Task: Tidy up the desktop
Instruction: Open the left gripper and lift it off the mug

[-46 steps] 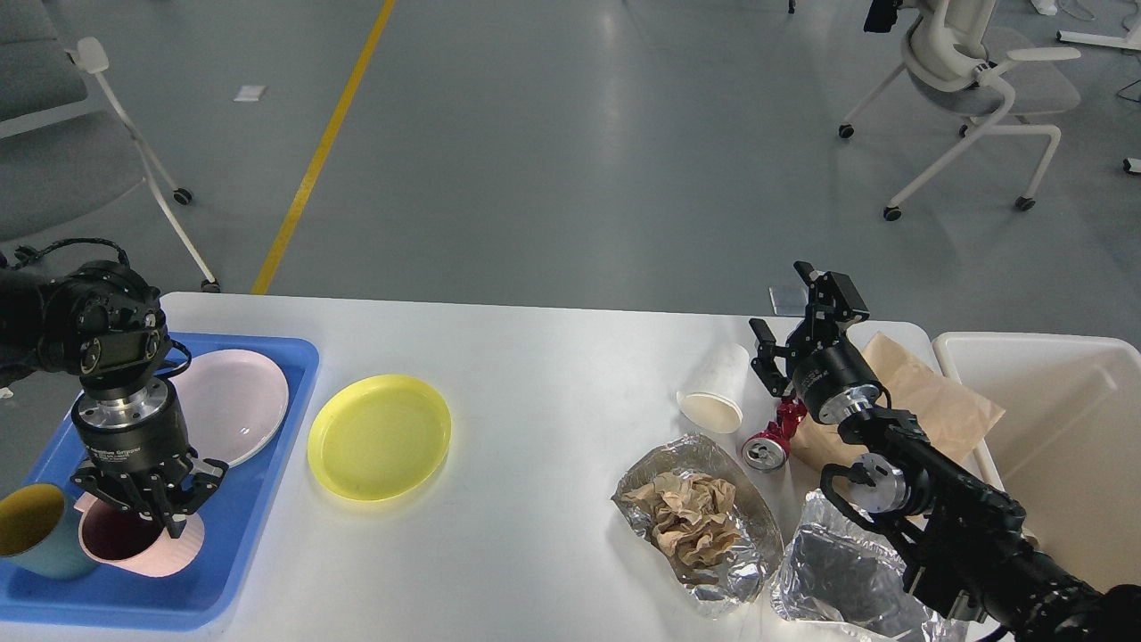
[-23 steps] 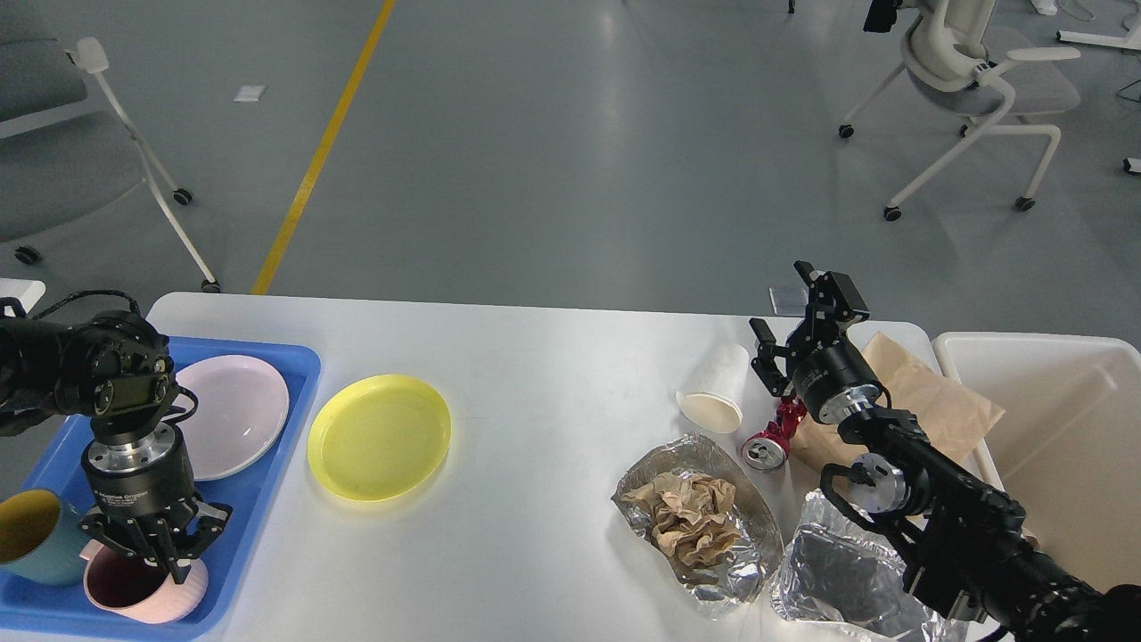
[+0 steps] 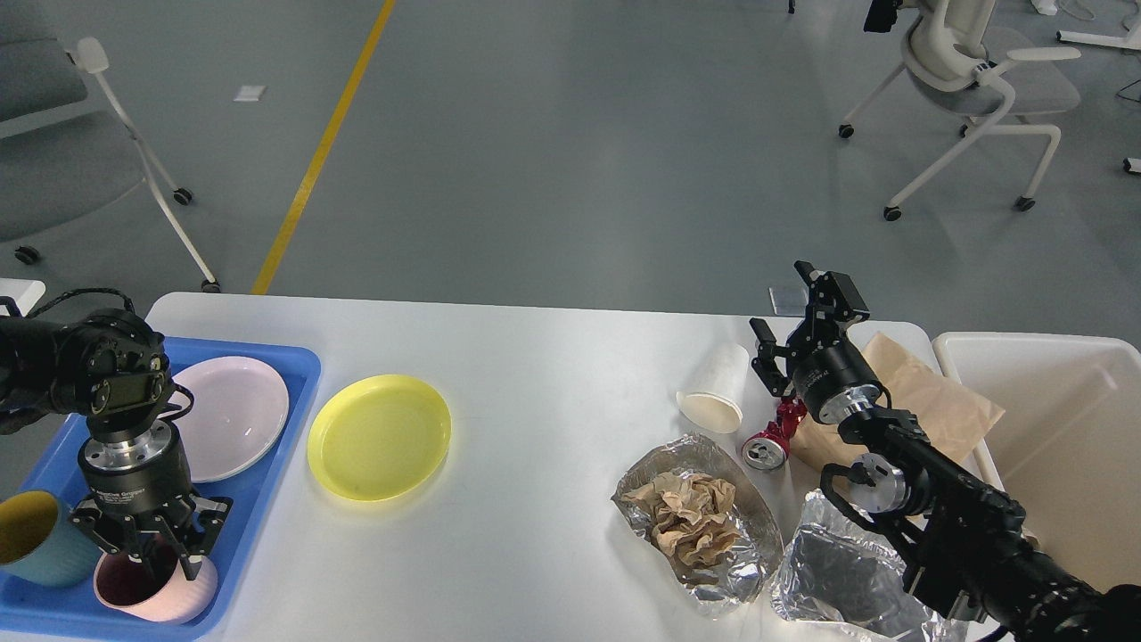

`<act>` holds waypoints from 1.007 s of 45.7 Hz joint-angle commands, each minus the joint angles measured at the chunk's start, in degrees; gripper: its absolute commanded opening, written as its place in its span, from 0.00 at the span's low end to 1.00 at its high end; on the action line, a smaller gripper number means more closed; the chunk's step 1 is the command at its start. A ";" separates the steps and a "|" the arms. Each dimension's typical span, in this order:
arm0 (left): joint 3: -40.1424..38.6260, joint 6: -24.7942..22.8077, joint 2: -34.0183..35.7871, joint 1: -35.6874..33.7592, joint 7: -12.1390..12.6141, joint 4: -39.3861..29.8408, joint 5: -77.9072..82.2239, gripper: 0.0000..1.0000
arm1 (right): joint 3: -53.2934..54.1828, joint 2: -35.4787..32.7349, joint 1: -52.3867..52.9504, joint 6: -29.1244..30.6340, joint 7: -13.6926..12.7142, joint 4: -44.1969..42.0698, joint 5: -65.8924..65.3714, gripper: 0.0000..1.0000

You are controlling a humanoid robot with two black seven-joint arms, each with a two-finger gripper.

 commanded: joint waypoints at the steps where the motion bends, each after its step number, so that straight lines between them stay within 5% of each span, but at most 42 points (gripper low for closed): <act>1: 0.09 0.00 0.00 -0.02 -0.02 -0.01 -0.01 0.53 | 0.00 0.00 0.00 0.00 0.06 -0.03 0.00 1.00; 19: 0.97 0.00 0.79 -3.27 -0.63 -1.06 -0.09 0.92 | 0.00 0.00 0.00 0.00 -0.03 -0.03 0.00 1.00; 46: 4.40 0.00 3.96 -30.60 -0.81 -12.49 -0.09 0.94 | 0.00 0.00 0.00 0.00 -0.03 -0.03 0.00 1.00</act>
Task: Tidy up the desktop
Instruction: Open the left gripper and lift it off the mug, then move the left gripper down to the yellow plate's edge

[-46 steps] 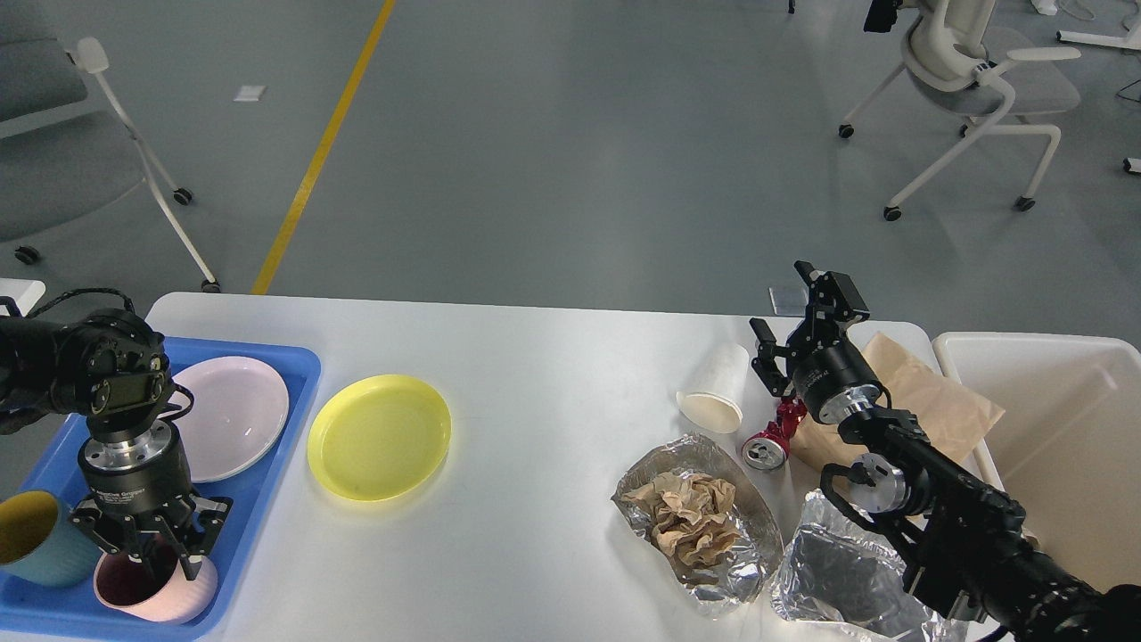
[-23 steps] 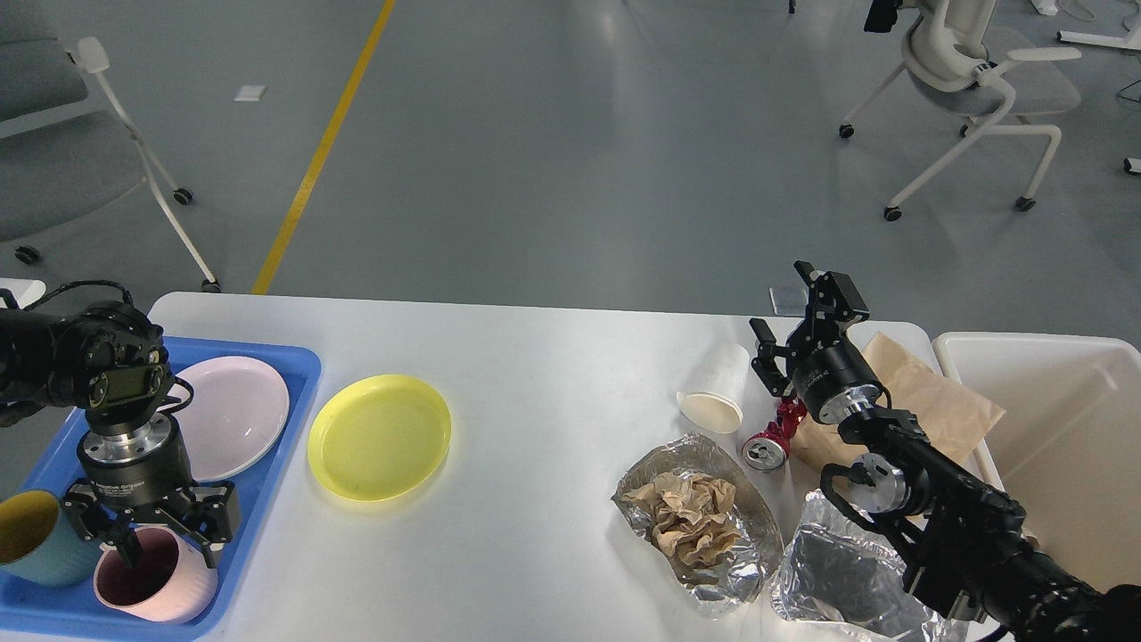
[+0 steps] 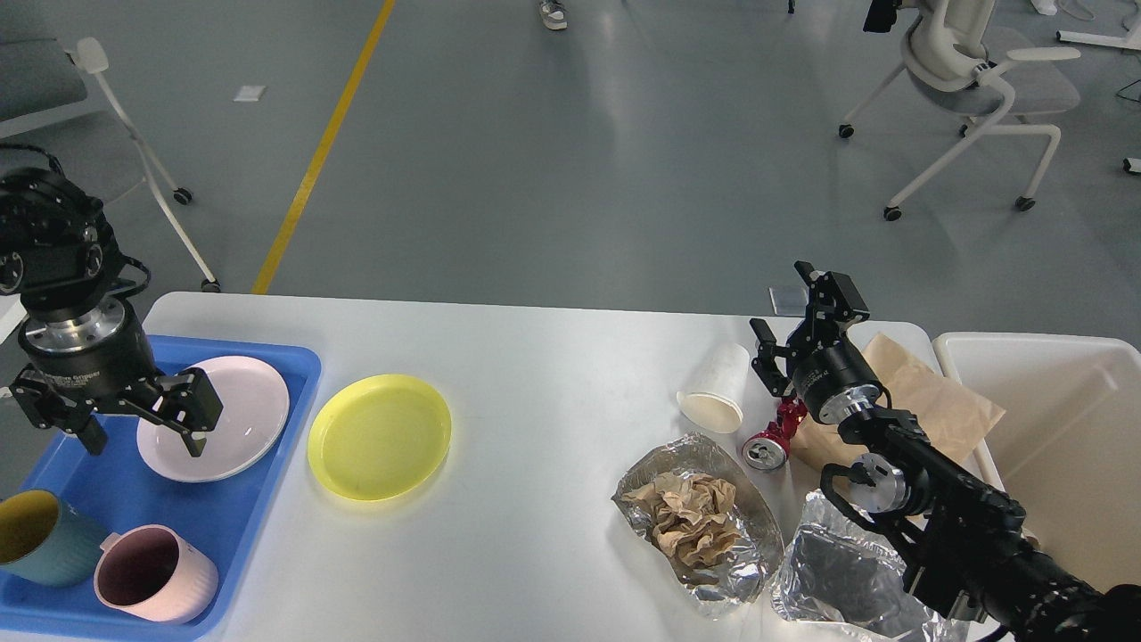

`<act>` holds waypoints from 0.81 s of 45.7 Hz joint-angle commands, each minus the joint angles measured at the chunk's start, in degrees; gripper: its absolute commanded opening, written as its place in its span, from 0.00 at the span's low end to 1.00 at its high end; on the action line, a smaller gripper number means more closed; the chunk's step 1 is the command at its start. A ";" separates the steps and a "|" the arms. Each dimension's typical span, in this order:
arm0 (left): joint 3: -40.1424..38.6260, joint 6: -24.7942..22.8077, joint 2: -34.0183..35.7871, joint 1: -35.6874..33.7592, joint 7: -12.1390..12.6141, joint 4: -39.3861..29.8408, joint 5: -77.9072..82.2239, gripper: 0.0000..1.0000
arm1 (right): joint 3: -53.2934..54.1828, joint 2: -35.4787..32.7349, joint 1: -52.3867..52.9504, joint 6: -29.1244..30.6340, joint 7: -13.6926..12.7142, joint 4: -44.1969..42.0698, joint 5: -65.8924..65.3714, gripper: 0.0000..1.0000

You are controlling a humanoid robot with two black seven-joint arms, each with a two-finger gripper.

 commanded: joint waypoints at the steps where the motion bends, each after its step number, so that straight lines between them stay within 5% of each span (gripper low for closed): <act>1: -0.48 0.00 -0.51 -5.77 -0.03 -2.31 0.00 0.94 | -0.08 0.00 0.00 0.00 0.07 -0.01 0.00 1.00; 37: -9.10 0.00 -13.16 -17.03 0.06 -3.20 -5.27 0.94 | 0.01 0.00 0.00 0.00 -0.02 0.00 0.00 1.00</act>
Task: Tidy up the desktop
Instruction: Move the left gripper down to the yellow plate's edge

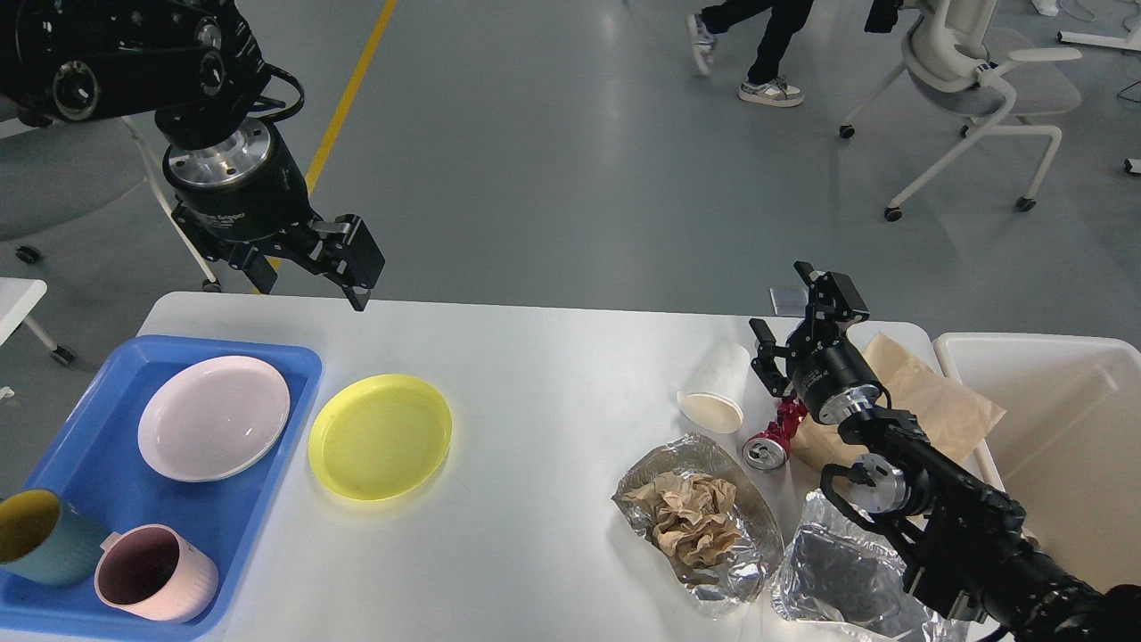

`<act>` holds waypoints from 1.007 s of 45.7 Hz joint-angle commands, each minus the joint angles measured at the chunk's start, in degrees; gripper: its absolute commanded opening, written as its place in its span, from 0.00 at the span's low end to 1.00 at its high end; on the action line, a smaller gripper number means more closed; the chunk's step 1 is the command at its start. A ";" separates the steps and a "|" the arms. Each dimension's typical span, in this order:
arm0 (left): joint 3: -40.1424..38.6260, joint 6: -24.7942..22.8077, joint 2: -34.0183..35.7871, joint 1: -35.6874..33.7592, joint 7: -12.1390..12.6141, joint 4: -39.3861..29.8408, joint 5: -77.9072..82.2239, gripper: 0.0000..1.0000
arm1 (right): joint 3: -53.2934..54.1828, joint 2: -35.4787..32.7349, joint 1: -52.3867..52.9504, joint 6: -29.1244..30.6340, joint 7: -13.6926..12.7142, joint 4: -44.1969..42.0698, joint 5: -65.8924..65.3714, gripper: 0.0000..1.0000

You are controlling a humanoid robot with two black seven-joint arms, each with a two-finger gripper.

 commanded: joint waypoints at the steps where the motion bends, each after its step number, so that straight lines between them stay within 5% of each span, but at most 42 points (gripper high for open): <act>1: -0.74 0.01 -2.41 0.29 -0.03 0.47 -0.20 0.94 | 0.01 0.00 0.00 0.00 -0.02 0.07 0.00 1.00; 18: -1.35 0.01 -4.79 3.89 -0.11 3.20 -0.55 0.94 | 0.01 0.00 0.00 0.00 -0.02 0.07 0.00 1.00; 39: -1.62 0.08 -8.48 20.94 0.68 8.38 -0.55 0.94 | 0.01 0.00 0.00 0.00 0.07 -0.02 0.00 1.00; 46: -1.53 9.91 -9.88 27.53 0.94 11.98 -0.55 0.94 | 0.01 0.00 0.00 0.00 -0.02 -0.02 0.00 1.00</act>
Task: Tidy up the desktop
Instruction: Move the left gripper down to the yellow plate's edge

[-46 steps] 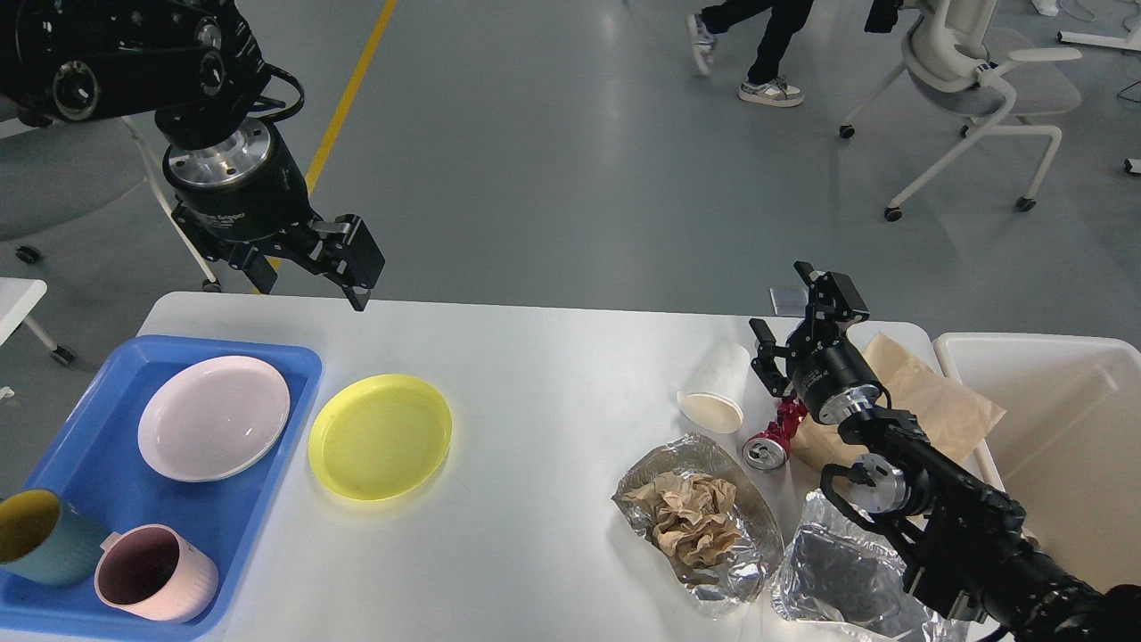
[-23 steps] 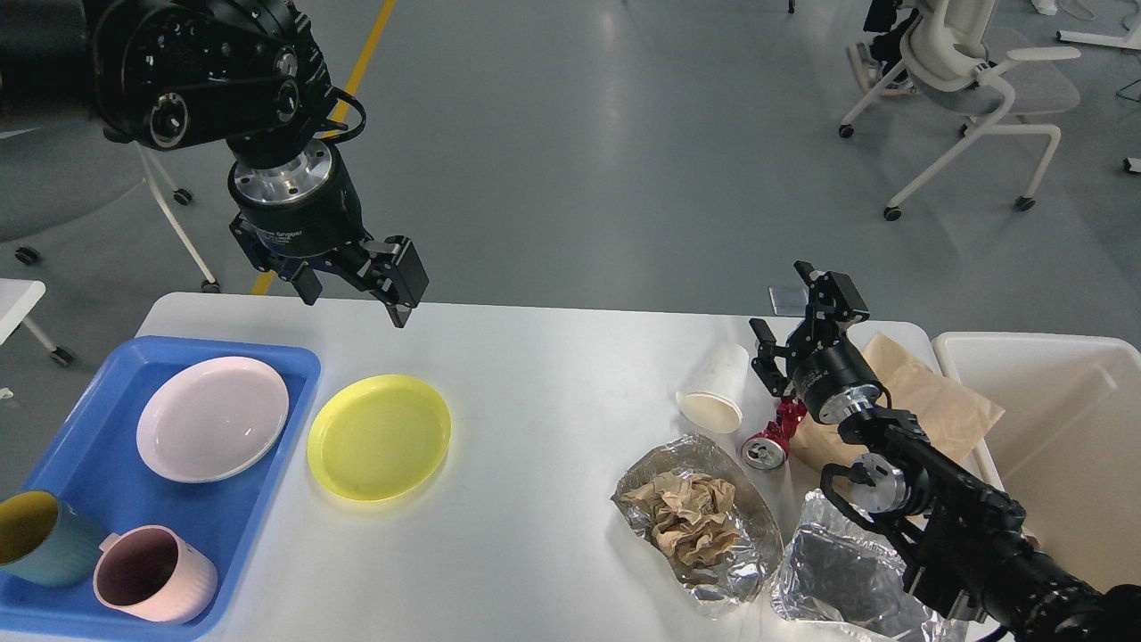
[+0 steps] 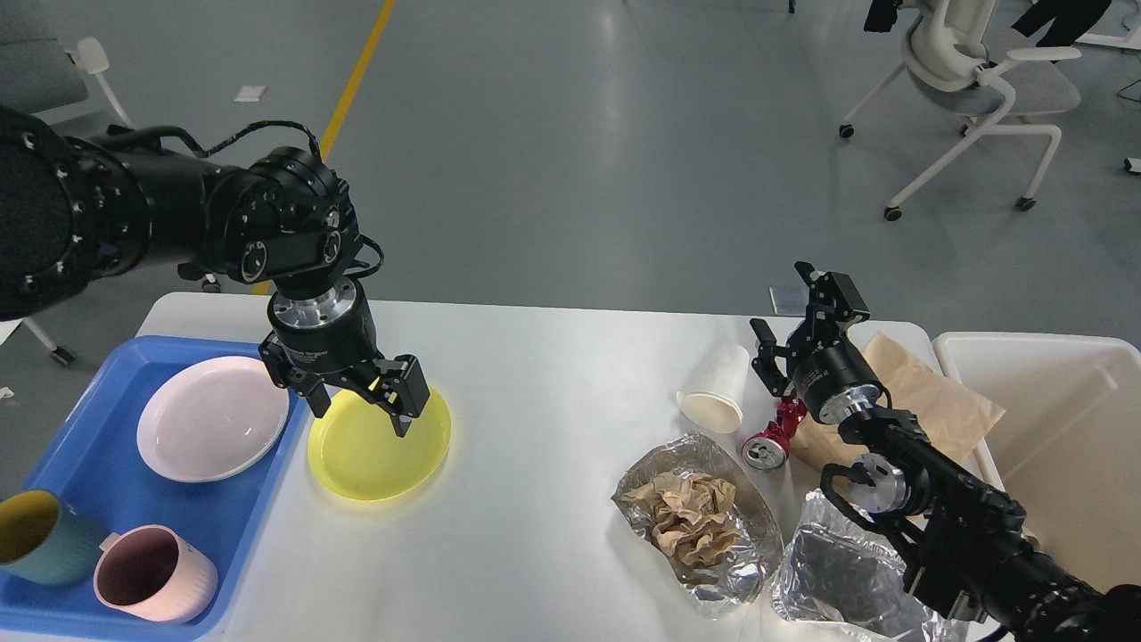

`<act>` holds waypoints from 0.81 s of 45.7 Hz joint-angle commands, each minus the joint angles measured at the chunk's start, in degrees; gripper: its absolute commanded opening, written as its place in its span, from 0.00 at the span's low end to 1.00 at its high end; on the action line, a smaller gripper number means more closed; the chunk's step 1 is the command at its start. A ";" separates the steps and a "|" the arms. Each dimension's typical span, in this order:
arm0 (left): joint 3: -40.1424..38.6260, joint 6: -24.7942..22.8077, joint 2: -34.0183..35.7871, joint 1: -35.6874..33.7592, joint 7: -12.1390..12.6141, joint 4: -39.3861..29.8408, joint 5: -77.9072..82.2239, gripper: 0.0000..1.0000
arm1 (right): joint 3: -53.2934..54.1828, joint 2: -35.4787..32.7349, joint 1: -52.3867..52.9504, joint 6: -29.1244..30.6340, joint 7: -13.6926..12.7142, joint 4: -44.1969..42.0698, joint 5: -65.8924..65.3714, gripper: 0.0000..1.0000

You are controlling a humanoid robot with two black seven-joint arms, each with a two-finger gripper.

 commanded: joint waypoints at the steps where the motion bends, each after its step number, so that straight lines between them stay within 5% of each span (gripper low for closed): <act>1: 0.04 7.57 -0.98 5.20 0.19 3.08 0.00 0.94 | 0.01 0.00 0.00 0.00 -0.02 0.07 0.00 1.00; 17: -0.05 21.28 -2.74 16.27 0.27 12.22 0.00 0.94 | 0.01 0.00 0.00 0.00 -0.02 0.08 0.00 1.00; 37: -1.80 25.25 -5.47 27.53 0.28 19.43 0.00 0.94 | 0.01 0.00 0.00 0.00 -0.02 0.08 0.00 1.00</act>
